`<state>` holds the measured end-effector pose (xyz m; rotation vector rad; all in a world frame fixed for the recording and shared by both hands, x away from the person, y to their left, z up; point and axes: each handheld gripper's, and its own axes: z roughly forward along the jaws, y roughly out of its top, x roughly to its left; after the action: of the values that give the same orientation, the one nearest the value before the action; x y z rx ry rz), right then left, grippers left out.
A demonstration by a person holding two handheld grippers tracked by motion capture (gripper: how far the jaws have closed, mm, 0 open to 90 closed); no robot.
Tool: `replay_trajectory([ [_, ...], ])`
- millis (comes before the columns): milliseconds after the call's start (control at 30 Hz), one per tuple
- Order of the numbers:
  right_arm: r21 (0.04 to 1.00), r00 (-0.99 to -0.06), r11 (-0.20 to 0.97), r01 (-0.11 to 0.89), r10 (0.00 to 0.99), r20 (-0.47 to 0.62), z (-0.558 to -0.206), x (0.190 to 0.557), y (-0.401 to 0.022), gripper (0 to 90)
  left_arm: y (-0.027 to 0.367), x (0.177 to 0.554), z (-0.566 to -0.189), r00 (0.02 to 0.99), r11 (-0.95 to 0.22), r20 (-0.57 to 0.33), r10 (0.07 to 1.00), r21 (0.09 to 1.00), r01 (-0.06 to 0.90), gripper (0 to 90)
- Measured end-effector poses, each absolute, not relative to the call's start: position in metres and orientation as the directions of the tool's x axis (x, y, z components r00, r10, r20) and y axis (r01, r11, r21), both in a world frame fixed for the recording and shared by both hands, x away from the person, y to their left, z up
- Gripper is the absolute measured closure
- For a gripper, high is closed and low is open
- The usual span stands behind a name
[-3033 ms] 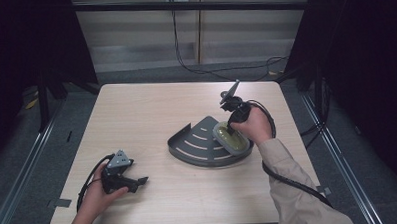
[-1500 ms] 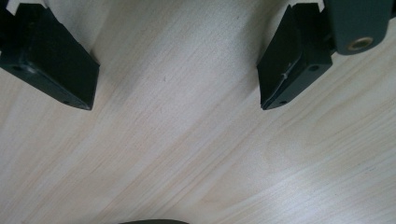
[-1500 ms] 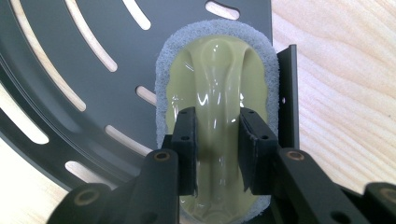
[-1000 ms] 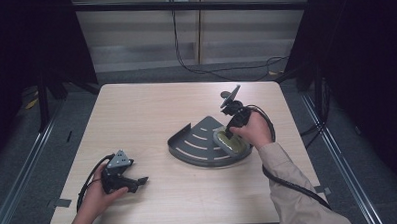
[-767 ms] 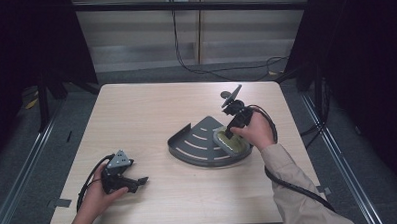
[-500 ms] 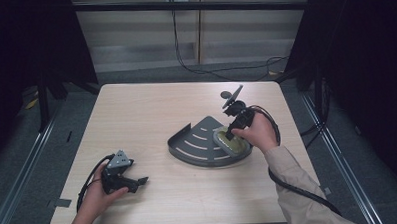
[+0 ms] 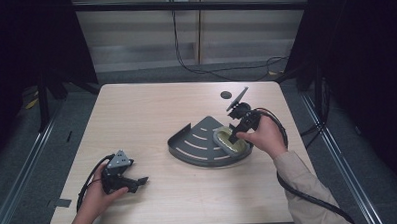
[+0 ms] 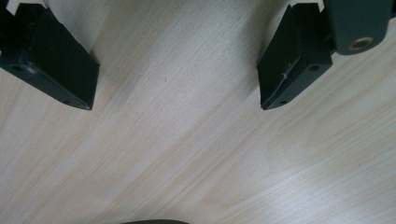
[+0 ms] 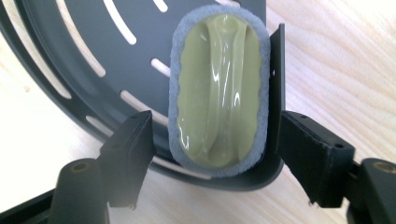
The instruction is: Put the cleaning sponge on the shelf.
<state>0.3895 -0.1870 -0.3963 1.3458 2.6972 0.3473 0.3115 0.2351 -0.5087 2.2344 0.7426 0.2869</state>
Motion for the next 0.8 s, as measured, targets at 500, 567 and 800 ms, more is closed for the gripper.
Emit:
replay_trajectory([
  [500, 0.257, -0.608, 0.585, 0.769, 0.794, 0.014, -0.400, 0.365, -0.213, 24.7, 0.235, 0.311, -0.509, 0.807, -0.551, -0.021, 0.591, 0.720, 0.422, 12.0],
  [567, 0.259, -0.609, 0.585, 0.769, 0.793, 0.014, -0.401, 0.361, -0.215, 24.6, 0.235, 0.311, -0.509, 0.807, -0.550, -0.021, 0.591, 0.721, 0.422, 12.0],
  [800, 0.274, -0.627, 0.601, 0.751, 0.779, 0.011, -0.409, 0.348, -0.220, 24.4, 0.235, 0.311, -0.509, 0.806, -0.551, -0.020, 0.591, 0.720, 0.422, 12.0],
])
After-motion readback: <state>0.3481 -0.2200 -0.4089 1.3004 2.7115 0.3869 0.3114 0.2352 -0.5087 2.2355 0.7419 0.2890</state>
